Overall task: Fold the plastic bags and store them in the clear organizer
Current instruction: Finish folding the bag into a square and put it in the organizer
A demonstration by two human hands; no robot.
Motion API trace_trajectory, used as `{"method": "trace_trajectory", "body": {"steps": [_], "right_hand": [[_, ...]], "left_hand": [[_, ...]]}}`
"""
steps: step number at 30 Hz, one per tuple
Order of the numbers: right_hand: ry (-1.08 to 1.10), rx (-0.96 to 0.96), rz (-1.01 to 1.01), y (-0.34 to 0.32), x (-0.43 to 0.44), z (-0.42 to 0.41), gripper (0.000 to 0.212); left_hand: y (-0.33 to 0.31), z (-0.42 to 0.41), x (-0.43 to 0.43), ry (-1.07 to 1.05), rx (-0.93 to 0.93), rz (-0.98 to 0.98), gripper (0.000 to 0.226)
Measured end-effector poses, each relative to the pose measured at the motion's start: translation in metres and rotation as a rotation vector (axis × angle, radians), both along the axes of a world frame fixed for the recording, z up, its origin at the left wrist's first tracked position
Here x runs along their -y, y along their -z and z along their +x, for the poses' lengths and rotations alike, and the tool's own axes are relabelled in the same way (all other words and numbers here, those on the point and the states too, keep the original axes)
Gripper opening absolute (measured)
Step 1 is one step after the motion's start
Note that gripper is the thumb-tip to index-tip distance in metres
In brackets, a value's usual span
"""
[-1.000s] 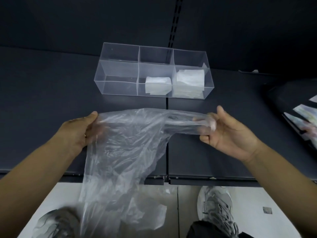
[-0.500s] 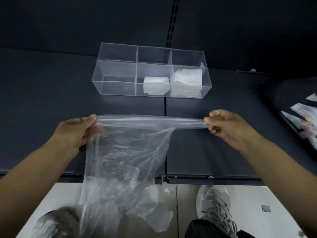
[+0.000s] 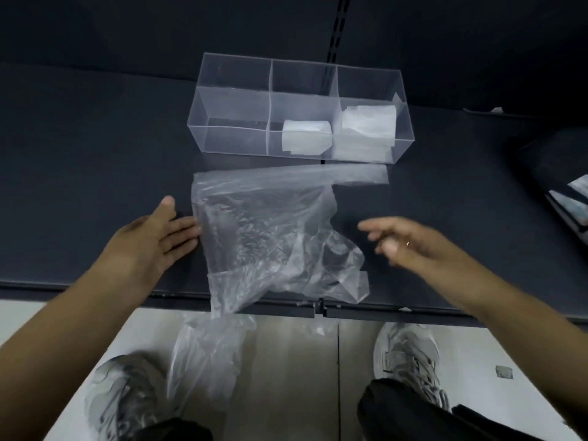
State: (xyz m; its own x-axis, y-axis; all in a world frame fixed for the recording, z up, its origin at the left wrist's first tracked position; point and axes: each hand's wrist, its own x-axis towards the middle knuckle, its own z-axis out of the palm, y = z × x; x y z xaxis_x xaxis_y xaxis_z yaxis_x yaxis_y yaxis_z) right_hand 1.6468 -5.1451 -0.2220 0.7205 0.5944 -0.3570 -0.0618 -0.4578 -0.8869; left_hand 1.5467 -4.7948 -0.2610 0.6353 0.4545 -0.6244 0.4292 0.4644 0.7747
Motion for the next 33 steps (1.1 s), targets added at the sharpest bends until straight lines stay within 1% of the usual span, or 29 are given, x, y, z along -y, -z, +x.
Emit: {"method": "trace_trajectory", "body": {"steps": [2,3,6,8,10,12,14,15,17,19,23,25,27,29,31,32,33], "right_hand": [[-0.133,-0.080,-0.045,-0.002,0.000,-0.016,0.037],[-0.144,-0.100,-0.063,-0.003,-0.003,-0.021,0.042],[-0.062,-0.140,-0.070,-0.007,-0.011,-0.030,0.049],[-0.001,-0.182,-0.021,-0.009,-0.014,-0.035,0.045],[0.082,-0.229,0.031,-0.008,-0.020,-0.040,0.042],[0.178,-0.261,0.061,-0.003,-0.027,-0.044,0.037],[0.253,-0.290,0.098,0.003,-0.031,-0.045,0.019],[0.275,-0.305,0.115,0.005,-0.030,-0.044,0.016],[0.312,-0.299,0.117,0.009,-0.024,-0.038,0.017],[0.362,-0.243,0.076,0.012,-0.012,-0.028,0.017],[0.440,-0.043,-0.121,0.019,0.018,-0.002,0.018],[0.391,0.057,-0.288,0.022,0.030,0.006,0.017],[0.284,0.120,-0.479,0.023,0.036,0.008,0.018],[0.177,0.163,-0.662,0.022,0.039,0.007,0.019],[0.109,0.208,-0.840,0.016,0.038,0.006,0.014],[0.087,0.247,-0.930,0.012,0.035,0.006,0.017],[0.083,0.318,-0.989,0.008,0.030,0.006,0.025]], "left_hand": [[-0.001,-0.028,0.006,0.042,-0.069,-0.015,0.066],[-0.001,-0.041,0.011,0.060,-0.104,-0.018,0.062],[-0.003,-0.069,0.029,0.166,-0.209,0.005,0.054],[-0.005,-0.079,0.040,0.267,-0.265,0.019,0.055],[-0.006,-0.083,0.049,0.336,-0.274,-0.004,0.057],[-0.007,-0.081,0.056,0.330,-0.240,-0.059,0.053],[-0.008,-0.077,0.060,0.272,-0.200,-0.107,0.039],[-0.008,-0.074,0.061,0.229,-0.185,-0.113,0.030],[-0.008,-0.071,0.059,0.150,-0.168,-0.095,0.018],[-0.007,-0.070,0.053,0.099,-0.164,-0.054,0.015],[-0.001,-0.074,0.049,0.108,-0.163,0.033,0.017],[0.002,-0.075,0.050,0.133,-0.157,0.084,0.019],[0.003,-0.075,0.051,0.174,-0.148,0.133,0.023],[0.001,-0.076,0.051,0.275,-0.160,0.163,0.022],[-0.006,-0.076,0.049,0.472,-0.232,0.197,0.025],[-0.009,-0.075,0.047,0.587,-0.289,0.268,0.032],[-0.011,-0.075,0.044,0.672,-0.336,0.419,0.037]]}}
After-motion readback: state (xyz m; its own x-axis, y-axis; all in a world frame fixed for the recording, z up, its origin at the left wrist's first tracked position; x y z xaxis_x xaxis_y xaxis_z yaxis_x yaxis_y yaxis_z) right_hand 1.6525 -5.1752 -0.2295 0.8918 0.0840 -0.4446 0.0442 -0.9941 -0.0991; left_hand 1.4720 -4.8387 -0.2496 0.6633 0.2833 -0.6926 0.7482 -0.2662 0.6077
